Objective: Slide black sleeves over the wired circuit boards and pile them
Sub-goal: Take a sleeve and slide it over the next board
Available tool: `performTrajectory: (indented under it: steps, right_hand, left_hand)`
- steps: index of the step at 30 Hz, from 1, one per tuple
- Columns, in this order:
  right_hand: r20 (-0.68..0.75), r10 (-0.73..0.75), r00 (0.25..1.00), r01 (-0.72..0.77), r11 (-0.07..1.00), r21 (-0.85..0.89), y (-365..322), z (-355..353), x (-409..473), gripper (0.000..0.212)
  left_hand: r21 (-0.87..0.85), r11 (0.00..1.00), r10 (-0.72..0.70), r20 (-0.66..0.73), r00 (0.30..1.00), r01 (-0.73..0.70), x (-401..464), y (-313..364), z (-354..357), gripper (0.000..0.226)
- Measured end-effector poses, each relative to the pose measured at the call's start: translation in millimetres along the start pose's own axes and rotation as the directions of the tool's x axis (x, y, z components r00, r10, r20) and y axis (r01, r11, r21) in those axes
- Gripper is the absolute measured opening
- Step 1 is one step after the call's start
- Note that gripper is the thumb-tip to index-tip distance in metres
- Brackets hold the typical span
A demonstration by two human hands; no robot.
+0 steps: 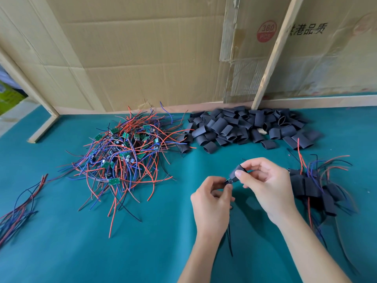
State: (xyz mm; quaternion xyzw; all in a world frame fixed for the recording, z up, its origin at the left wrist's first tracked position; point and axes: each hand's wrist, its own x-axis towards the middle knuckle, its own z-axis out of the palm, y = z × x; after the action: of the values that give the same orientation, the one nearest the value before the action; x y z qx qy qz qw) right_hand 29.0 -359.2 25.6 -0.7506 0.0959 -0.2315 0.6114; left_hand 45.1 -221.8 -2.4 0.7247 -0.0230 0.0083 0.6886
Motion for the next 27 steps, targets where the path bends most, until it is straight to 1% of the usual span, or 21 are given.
performTrajectory:
  steps: [3, 9, 15, 18, 21, 24, 27]
  right_hand:
    - [0.024, 0.016, 1.000, -0.015, 1.000, -0.024, 1.5, 1.7, -0.9, 0.026]
    - [0.052, 0.014, 0.999, -0.008, 0.993, -0.114, -0.6, 2.9, -1.3, 0.027]
    - [0.090, 0.044, 0.995, -0.035, 0.994, -0.101, -1.6, 7.6, -4.2, 0.029]
    - [0.127, 0.082, 0.989, -0.079, 0.997, -0.022, -2.3, 7.6, -3.8, 0.026]
    - [0.168, 0.143, 0.975, -0.152, 0.987, 0.043, -4.4, 5.8, -2.0, 0.018]
    - [0.215, 0.190, 0.958, -0.207, 0.977, 0.056, -5.5, 5.4, -3.1, 0.012]
    - [0.199, 0.238, 0.951, -0.265, 0.956, 0.123, -9.7, 7.6, -4.7, 0.013]
  left_hand:
    - [0.010, 1.000, 0.005, 0.005, 1.000, -0.005, 0.2, -0.3, -0.2, 0.015]
    - [-0.008, 1.000, -0.005, 0.011, 1.000, 0.005, 1.1, -1.6, -1.0, 0.012]
    - [-0.016, 0.999, 0.033, 0.017, 0.999, -0.032, 0.4, -2.0, -0.9, 0.029]
    - [0.007, 0.998, 0.059, 0.017, 0.998, -0.059, 0.5, -2.9, -1.0, 0.026]
    - [0.039, 0.997, 0.069, 0.031, 0.997, -0.071, 0.5, -4.0, -1.3, 0.019]
    - [0.037, 0.995, 0.087, 0.023, 0.996, -0.088, 0.6, -3.6, -1.8, 0.015]
    - [0.033, 0.994, 0.101, 0.041, 0.994, -0.102, 0.4, -1.5, -1.5, 0.011]
